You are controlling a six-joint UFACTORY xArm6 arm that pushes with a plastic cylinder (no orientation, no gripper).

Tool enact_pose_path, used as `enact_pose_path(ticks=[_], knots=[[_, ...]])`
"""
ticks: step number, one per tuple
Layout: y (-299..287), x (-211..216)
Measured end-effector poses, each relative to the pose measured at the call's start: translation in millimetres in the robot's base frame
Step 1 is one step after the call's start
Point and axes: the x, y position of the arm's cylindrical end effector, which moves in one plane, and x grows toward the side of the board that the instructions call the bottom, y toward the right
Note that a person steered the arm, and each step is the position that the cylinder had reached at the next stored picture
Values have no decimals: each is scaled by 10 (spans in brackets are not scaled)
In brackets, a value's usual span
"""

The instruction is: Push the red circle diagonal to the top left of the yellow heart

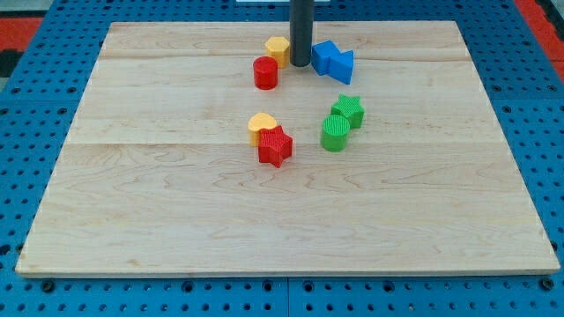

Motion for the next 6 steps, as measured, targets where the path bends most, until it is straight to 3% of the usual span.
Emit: enact_pose_path(ticks=[1, 4, 6], knots=[[212, 0], [-665, 69], [-776, 392]])
